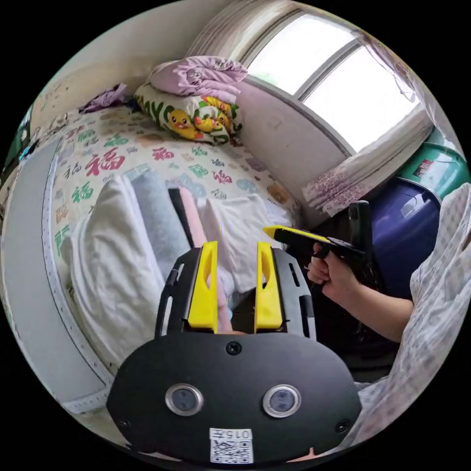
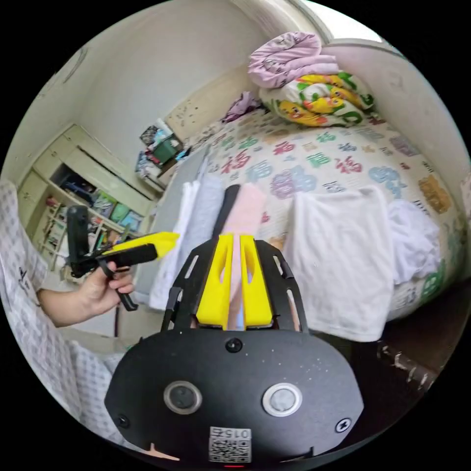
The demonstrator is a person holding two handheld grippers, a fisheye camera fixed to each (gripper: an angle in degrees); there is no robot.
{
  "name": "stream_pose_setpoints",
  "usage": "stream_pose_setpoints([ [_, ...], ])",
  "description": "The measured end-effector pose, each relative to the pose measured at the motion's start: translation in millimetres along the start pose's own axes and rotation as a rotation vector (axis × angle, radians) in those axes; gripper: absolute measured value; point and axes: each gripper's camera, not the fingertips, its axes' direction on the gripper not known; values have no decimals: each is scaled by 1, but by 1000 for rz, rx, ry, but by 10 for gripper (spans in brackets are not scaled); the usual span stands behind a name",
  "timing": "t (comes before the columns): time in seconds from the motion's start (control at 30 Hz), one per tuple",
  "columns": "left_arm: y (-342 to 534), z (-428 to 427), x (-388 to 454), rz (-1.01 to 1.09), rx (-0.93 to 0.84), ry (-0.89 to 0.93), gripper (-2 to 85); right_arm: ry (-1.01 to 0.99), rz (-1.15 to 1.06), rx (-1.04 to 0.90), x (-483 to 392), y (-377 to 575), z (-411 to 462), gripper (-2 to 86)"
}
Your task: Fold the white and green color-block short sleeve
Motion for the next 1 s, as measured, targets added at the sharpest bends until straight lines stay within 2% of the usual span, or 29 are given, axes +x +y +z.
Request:
stream_pose_setpoints([
  [0.17, 52, -4, -59, -71, -97, -168, 113, -179, -63, -164, -47, 10, 63, 32],
  [0.27, 72, 10, -100, -133, -150, -74, 146, -182, -99, -220, -77, 13, 101, 45],
  [0.37, 84, 37, -119, -105, -206, 41, 160, -70, -59, -247, -98, 19, 134, 53],
  [0.43, 89, 55, -125, -69, -230, 61, 143, -32, -17, -241, -105, 23, 147, 54],
  [0.5, 91, 74, -142, -111, -257, 46, 79, -14, 62, -256, -112, 28, 161, 55],
  [0.6, 93, 75, -179, -219, -197, 176, 26, 60, 93, -269, -131, 32, 173, 57],
  [0.8, 108, 77, -259, -234, -166, 346, 61, 144, 17, -264, -194, 35, 225, 64],
  [0.93, 150, 98, -287, -292, -200, 308, 76, 104, -95, -220, -237, 15, 275, 73],
  [1.0, 183, 120, -312, -399, -203, 258, 77, 83, -198, -294, -265, -4, 326, 80],
])
